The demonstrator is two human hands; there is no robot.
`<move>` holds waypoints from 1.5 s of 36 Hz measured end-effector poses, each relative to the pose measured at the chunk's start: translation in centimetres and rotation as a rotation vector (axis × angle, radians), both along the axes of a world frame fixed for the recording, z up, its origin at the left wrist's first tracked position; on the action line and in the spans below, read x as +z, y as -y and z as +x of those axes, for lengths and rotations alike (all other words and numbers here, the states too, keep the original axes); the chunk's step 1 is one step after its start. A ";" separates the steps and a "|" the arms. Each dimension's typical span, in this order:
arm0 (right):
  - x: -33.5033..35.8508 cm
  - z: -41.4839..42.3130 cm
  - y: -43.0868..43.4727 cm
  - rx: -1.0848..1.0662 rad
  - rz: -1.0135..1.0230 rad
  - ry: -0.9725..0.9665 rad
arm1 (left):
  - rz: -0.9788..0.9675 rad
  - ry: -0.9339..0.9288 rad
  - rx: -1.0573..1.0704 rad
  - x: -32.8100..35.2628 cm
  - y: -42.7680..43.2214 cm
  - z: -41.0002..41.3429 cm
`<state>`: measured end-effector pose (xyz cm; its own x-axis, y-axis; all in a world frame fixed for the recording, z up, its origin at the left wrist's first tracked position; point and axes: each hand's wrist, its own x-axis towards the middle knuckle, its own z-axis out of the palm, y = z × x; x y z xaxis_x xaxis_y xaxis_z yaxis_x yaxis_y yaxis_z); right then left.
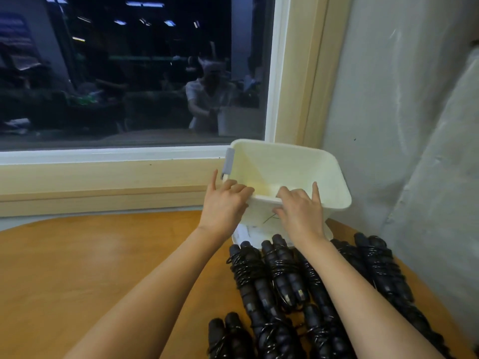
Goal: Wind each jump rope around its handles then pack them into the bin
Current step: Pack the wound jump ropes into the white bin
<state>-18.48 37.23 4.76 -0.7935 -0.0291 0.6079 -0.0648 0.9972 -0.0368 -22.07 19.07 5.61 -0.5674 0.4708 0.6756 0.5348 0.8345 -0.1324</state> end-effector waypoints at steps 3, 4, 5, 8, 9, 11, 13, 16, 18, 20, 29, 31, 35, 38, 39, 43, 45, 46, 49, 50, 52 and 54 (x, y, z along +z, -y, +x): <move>1.4 1.6 2.7 0.073 0.010 -0.086 | 0.039 -0.080 -0.006 1.9 3.0 2.4; 1.9 2.3 3.8 0.100 0.015 -0.100 | 0.047 -0.067 0.017 2.6 4.2 3.6; 2.4 3.1 4.9 0.129 0.014 -0.107 | 0.070 -0.041 0.034 3.1 5.3 4.8; 3.2 5.8 8.4 0.222 0.001 -0.136 | 0.177 -0.006 0.060 4.4 9.1 9.2; 3.3 7.0 9.7 0.254 -0.009 -0.141 | 0.208 -0.003 0.071 4.6 10.5 10.6; 2.9 9.2 12.3 0.321 -0.029 -0.158 | 0.283 0.008 0.091 4.7 13.1 13.6; 2.1 11.5 15.0 0.391 -0.056 -0.173 | 0.362 0.029 0.126 4.3 15.8 16.5; 0.3 14.7 18.9 0.489 -0.080 -0.147 | 0.424 0.039 0.208 2.9 19.6 20.5; -1.1 16.5 21.1 0.539 -0.062 -0.122 | 0.482 0.100 0.276 1.8 22.1 22.8; -2.5 17.8 22.8 0.589 -0.035 -0.115 | 0.533 0.173 0.351 0.7 24.1 24.7; -5.6 20.2 25.9 0.751 0.037 -0.225 | 0.676 0.361 0.417 -2.2 28.5 27.8; -6.1 20.0 26.1 0.780 0.042 -0.218 | 0.705 0.300 0.428 -2.6 28.5 27.8; -6.2 20.4 25.2 0.870 0.039 -0.170 | 0.778 0.272 0.478 -2.9 28.5 27.6; -5.3 22.0 22.7 0.703 -0.096 -0.221 | 0.828 0.271 0.465 -3.0 28.7 27.5; -5.1 22.6 21.4 0.578 -0.133 -0.243 | 0.831 0.268 0.462 -3.0 28.7 27.4; -4.8 24.0 16.6 0.073 -0.132 0.005 | 0.849 0.258 0.466 -3.0 28.8 26.9; -4.9 24.7 15.2 -0.087 -0.032 0.218 | 0.876 0.265 0.480 -3.0 28.8 26.6; -5.1 25.0 14.9 -0.128 0.025 0.297 | 0.885 0.268 0.487 -2.9 28.7 26.4; -6.0 25.5 15.0 -0.159 0.090 0.465 | 0.898 0.275 0.502 -2.9 28.5 25.8; -6.3 25.6 15.2 -0.171 0.102 0.510 | 0.902 0.283 0.506 -2.8 28.5 25.7; -6.8 25.6 15.4 -0.192 0.131 0.545 | 0.902 0.293 0.510 -2.7 28.3 25.6; -6.8 25.5 15.3 -0.189 0.099 0.535 | 0.883 0.292 0.506 -2.5 28.4 25.6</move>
